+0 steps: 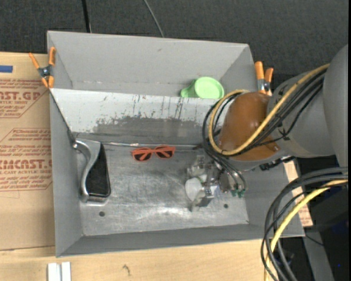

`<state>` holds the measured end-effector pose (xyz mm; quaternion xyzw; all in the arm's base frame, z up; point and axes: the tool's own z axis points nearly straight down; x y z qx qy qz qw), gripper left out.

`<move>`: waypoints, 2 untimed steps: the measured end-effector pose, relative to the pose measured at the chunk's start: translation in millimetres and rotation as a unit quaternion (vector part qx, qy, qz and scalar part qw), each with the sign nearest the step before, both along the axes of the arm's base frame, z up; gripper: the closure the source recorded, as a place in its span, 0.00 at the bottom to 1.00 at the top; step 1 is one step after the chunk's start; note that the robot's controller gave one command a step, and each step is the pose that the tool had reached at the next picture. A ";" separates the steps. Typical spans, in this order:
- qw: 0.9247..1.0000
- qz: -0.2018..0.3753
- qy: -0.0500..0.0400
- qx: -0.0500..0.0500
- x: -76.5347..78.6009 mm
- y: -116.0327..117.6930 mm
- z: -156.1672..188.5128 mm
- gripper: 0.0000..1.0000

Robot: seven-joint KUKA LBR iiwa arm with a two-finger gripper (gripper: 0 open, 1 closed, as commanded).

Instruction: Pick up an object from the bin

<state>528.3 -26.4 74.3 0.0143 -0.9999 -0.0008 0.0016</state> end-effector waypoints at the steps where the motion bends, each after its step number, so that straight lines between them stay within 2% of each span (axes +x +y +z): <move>1: 1.000 0.003 0.003 -0.001 -10.8 6.6 40.8 1.00; 2: 1.000 0.015 -0.007 -0.001 -8.3 6.2 60.7 1.00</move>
Offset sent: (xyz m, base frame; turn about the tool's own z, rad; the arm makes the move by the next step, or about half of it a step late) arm -0.0145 0.0046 -0.0029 -0.0683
